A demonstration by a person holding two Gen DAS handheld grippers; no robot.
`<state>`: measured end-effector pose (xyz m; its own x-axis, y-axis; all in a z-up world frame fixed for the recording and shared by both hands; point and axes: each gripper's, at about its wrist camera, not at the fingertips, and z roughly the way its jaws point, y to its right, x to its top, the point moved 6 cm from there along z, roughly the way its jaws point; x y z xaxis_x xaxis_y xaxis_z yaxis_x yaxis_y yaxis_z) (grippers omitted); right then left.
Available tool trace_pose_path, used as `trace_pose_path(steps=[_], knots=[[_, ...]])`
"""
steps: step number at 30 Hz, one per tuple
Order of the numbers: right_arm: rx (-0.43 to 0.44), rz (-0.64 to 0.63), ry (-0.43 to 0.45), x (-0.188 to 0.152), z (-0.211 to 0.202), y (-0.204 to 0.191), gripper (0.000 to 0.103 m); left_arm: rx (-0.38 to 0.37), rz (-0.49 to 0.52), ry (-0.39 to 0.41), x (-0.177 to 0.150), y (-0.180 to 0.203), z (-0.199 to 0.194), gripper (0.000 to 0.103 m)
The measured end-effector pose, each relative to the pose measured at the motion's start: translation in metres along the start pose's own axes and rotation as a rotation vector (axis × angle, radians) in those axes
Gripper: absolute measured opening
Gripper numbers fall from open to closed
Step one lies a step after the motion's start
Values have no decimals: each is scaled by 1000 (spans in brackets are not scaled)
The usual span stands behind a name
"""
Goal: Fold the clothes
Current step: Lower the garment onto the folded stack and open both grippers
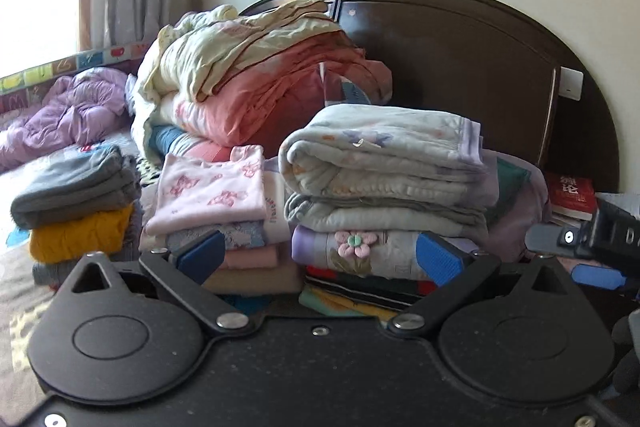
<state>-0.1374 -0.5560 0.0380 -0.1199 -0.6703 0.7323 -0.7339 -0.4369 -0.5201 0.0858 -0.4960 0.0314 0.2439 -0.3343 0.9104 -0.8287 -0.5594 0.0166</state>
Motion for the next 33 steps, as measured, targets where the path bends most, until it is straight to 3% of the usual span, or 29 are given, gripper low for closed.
trace_pose_path(steps=[7, 16, 33], knots=[[-38, -72, 8, -4, -20, 2, 103, -82, -43, -17, -5, 13, -20, 102], [-56, -138, 15, -5, -46, -8, 103, -47, -53, -9, -8, 19, -44, 102], [-43, -187, -1, -19, -74, -16, 103, -79, -48, -32, -27, 29, -67, 103]])
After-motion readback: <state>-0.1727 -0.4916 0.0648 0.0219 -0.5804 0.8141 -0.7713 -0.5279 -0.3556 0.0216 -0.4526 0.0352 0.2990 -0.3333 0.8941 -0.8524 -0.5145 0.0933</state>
